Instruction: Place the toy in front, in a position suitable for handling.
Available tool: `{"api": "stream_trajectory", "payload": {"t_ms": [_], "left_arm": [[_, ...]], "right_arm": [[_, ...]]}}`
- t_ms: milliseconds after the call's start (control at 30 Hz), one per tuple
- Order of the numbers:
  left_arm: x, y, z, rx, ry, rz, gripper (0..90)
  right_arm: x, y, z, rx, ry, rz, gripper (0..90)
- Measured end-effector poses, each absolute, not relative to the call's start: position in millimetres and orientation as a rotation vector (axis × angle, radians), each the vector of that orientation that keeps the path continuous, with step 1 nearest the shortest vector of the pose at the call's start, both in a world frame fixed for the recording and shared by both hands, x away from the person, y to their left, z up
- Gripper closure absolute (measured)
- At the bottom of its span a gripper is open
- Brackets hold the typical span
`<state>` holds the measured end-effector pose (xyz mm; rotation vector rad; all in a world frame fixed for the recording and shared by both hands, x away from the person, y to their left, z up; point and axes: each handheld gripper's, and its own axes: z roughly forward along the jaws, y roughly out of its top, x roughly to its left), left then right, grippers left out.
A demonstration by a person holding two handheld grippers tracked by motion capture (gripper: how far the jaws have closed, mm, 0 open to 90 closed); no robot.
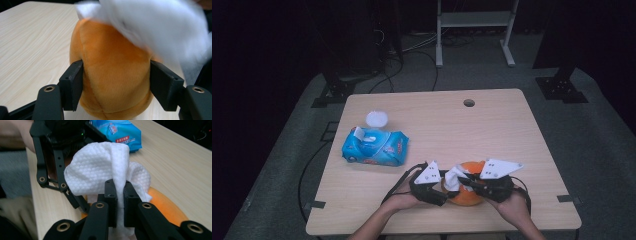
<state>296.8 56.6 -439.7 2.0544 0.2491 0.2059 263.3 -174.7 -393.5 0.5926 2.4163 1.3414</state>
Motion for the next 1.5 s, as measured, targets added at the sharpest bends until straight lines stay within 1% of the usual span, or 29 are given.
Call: {"api": "stream_trajectory", "payload": {"t_ms": [67, 167, 233, 367, 433, 533, 600, 667, 700, 733, 767, 833, 900, 933, 1000, 1067, 1133, 1167, 1200, 1233, 1300, 1433, 1500], "left_arm": [[299, 60, -441, 2.047, 0.271, 0.197, 32.9], [303, 63, -442, 2.036, 0.285, 0.178, 32.6], [304, 62, -441, 2.033, 0.287, 0.155, 30.0], [306, 60, -438, 2.006, 0.319, 0.113, 18.8], [307, 61, -437, 1.997, 0.328, 0.105, 16.1], [306, 58, -439, 2.008, 0.332, 0.081, 14.3], [306, 56, -442, 2.028, 0.332, 0.059, 11.1], [304, 53, -444, 2.031, 0.325, 0.053, 10.5], [303, 52, -444, 2.039, 0.31, 0.065, 11.2], [301, 52, -444, 2.046, 0.296, 0.097, 14.8], [299, 51, -443, 2.054, 0.282, 0.135, 22.2], [294, 52, -438, 2.028, 0.263, 0.246, 32.6], [290, 52, -432, 1.996, 0.21, 0.369, 36.7], [289, 52, -429, 1.987, 0.193, 0.41, 37.7], [292, 54, -427, 1.977, 0.201, 0.398, 37.7], [293, 55, -433, 1.997, 0.2, 0.367, 35.6], [297, 58, -435, 2.009, 0.223, 0.283, 29.2], [298, 60, -435, 2.002, 0.239, 0.267, 25.4], [300, 62, -434, 1.991, 0.262, 0.248, 24.2], [301, 64, -435, 1.991, 0.269, 0.238, 24.7], [301, 66, -436, 1.998, 0.256, 0.264, 33.1], [302, 69, -436, 2.015, 0.222, 0.267, 37.3], [303, 70, -437, 2.013, 0.215, 0.271, 38.3]], "right_arm": [[268, -180, -390, 0.616, 2.405, 1.352, 83.8], [279, -202, -392, 0.74, 2.359, 1.336, 83.9], [284, -212, -397, 0.792, 2.377, 1.364, 83.8], [282, -209, -400, 0.758, 2.396, 1.332, 83.8], [281, -208, -400, 0.731, 2.421, 1.338, 83.9], [279, -207, -400, 0.69, 2.446, 1.343, 83.9], [279, -206, -400, 0.649, 2.485, 1.34, 83.9], [279, -205, -398, 0.632, 2.52, 1.345, 83.8], [278, -203, -396, 0.618, 2.53, 1.339, 83.8], [277, -201, -395, 0.609, 2.543, 1.332, 83.8], [276, -198, -395, 0.598, 2.54, 1.317, 83.8], [274, -195, -393, 0.596, 2.505, 1.291, 83.8], [273, -198, -388, 0.628, 2.425, 1.323, 83.8], [272, -200, -386, 0.635, 2.393, 1.341, 83.7], [270, -199, -384, 0.619, 2.378, 1.34, 83.8], [270, -194, -388, 0.61, 2.405, 1.31, 83.7], [271, -188, -393, 0.619, 2.417, 1.322, 83.7], [271, -184, -396, 0.606, 2.429, 1.325, 83.7], [271, -181, -396, 0.597, 2.432, 1.33, 83.7], [271, -179, -397, 0.59, 2.437, 1.338, 83.7], [272, -178, -395, 0.575, 2.443, 1.326, 83.8], [279, -192, -393, 0.658, 2.38, 1.314, 83.8], [286, -208, -395, 0.764, 2.342, 1.31, 83.9]]}}
